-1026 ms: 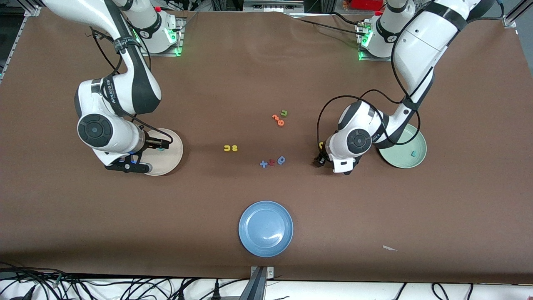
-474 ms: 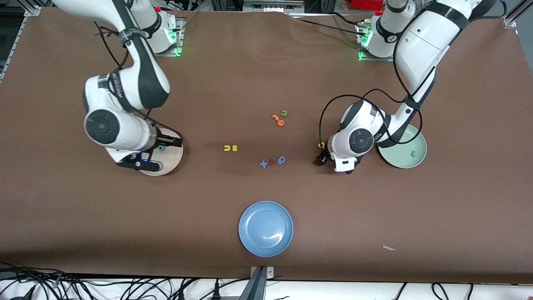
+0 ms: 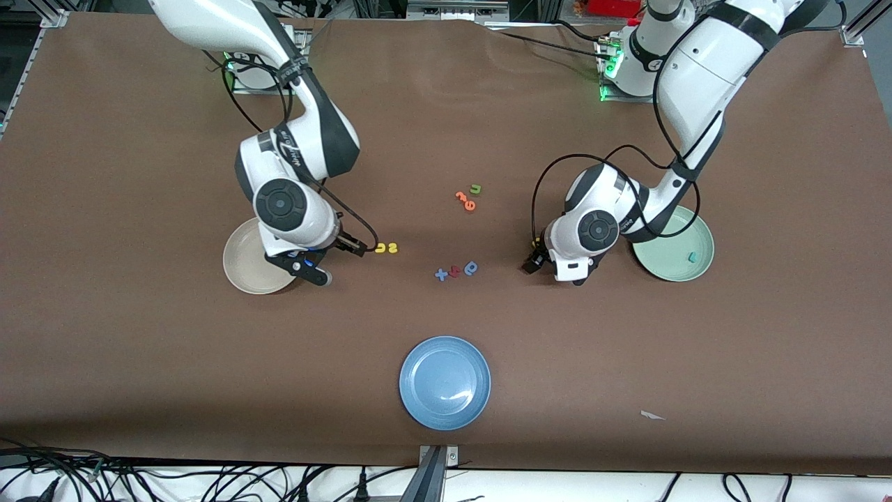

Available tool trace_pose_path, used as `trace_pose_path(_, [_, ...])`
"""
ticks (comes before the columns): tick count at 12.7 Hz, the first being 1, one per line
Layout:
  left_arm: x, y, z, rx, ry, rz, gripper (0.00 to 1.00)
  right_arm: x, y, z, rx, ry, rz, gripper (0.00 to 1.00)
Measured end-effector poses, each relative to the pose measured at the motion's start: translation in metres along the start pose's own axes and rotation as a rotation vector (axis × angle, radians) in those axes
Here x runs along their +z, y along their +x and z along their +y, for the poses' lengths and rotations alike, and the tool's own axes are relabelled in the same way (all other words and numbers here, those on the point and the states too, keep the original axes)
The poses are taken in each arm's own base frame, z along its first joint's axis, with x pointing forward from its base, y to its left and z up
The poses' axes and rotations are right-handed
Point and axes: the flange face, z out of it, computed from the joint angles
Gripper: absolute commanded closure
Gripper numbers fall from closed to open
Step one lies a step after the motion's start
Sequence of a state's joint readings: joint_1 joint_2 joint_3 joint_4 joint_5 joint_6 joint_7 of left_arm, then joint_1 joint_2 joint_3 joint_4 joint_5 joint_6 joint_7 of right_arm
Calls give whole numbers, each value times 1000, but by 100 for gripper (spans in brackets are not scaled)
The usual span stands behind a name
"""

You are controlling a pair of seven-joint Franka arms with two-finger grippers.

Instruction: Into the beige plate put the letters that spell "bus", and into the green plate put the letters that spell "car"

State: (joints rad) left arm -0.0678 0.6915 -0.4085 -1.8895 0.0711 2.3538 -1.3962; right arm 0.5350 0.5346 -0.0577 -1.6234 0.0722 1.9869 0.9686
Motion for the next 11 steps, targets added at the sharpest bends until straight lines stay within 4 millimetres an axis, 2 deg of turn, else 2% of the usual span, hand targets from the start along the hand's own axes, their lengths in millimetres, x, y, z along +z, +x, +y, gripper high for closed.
trace_pose_path(2, [-3,-3,-4,6,-19,10,6,3,-3,-6,83,15,12,1])
trace_pose_path(6, [-15,-13,-1,23,-42,16,7,18,-7,-11,100,2,8,1])
trace_pose_path(9, [-19,-17,-1,30,-46,18,26,18,-11,-14,85,2,9,1])
trace_pose_path(11, [-16,-18,-3,31,-39,16,31,18,-15,-19,111,22,4,2])
